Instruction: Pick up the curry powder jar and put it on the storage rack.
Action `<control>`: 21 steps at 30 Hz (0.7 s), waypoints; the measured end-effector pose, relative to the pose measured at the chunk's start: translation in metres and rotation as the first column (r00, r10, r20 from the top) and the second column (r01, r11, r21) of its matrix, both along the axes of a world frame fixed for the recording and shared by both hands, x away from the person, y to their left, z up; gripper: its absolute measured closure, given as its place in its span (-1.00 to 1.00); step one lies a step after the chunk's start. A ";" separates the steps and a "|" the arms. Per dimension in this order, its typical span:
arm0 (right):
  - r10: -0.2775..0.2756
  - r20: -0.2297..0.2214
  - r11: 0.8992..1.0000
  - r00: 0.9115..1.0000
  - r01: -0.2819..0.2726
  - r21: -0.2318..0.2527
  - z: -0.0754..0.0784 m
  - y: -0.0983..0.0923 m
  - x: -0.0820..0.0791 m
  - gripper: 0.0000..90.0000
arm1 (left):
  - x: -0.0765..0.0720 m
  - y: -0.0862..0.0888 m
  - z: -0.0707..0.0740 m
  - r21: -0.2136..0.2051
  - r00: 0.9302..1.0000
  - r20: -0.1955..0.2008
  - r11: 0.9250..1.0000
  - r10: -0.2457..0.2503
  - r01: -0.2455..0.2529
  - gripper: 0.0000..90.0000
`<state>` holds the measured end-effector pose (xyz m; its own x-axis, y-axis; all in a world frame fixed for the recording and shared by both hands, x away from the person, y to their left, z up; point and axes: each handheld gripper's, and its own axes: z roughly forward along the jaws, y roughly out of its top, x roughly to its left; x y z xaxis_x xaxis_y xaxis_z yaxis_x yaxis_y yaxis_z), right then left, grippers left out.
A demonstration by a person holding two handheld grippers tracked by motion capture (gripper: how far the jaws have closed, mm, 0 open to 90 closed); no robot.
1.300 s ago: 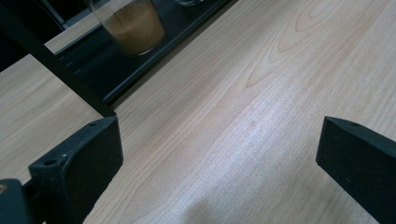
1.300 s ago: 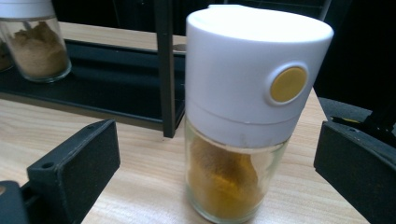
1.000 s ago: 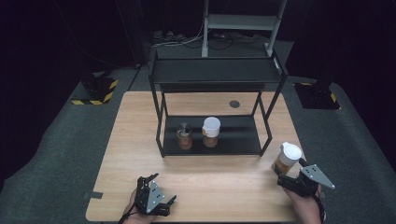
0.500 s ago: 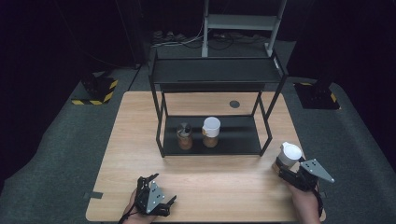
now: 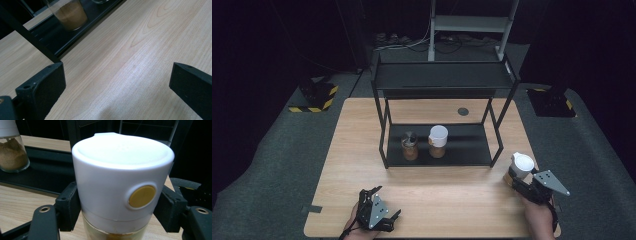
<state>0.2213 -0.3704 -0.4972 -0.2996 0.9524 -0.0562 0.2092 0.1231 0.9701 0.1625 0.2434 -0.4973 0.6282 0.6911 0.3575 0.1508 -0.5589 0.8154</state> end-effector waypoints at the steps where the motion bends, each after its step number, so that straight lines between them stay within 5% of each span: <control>1: -0.001 -0.001 1.000 1.000 0.001 0.002 0.000 0.000 0.000 -0.32 | 0.000 0.000 0.000 0.000 1.000 0.000 1.000 0.000 0.000 -0.98; 9: -0.001 -0.021 1.000 1.000 0.001 0.008 0.005 0.000 0.001 -0.32 | 0.000 0.000 0.000 -0.003 1.000 -0.001 1.000 0.001 -0.001 -0.98; 21: 0.050 0.041 0.999 0.998 -0.051 0.017 0.022 0.013 -0.012 -0.32 | 0.000 0.001 0.000 -0.009 1.000 -0.002 1.000 0.001 -0.001 -0.98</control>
